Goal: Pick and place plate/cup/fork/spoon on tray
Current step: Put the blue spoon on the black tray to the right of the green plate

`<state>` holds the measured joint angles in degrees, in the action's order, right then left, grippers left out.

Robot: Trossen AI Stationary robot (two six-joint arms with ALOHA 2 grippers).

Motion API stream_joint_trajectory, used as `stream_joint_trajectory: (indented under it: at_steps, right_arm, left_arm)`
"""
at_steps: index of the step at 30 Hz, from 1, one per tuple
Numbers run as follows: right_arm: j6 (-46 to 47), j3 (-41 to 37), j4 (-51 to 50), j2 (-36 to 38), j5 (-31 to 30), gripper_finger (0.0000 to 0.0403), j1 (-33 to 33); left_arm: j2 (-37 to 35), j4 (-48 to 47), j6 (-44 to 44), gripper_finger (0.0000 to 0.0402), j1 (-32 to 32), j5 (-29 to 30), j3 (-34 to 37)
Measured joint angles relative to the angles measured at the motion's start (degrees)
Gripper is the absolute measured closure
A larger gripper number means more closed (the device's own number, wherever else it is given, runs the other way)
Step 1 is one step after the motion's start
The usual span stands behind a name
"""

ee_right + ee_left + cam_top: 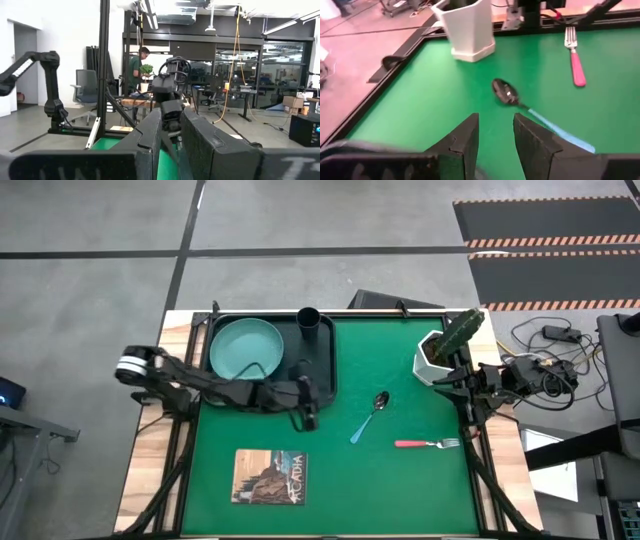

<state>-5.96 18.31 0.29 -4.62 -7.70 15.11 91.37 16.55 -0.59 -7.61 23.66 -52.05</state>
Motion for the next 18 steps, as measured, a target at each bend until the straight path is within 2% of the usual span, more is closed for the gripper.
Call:
stream_joint_trajectory:
  at_steps: [6, 18]
  right_arm:
    - [0.00, 0.00, -0.04, 0.00, 0.00, 0.0339, 0.00]
    - [0.00, 0.00, -0.04, 0.00, -0.02, 0.0339, -0.01]
  left_arm:
    - [9.15, 0.01, -1.30, 0.0299, -0.49, -0.02, -9.52]
    - [23.04, 2.64, 1.72, 0.0299, -2.29, -2.40, -19.73]
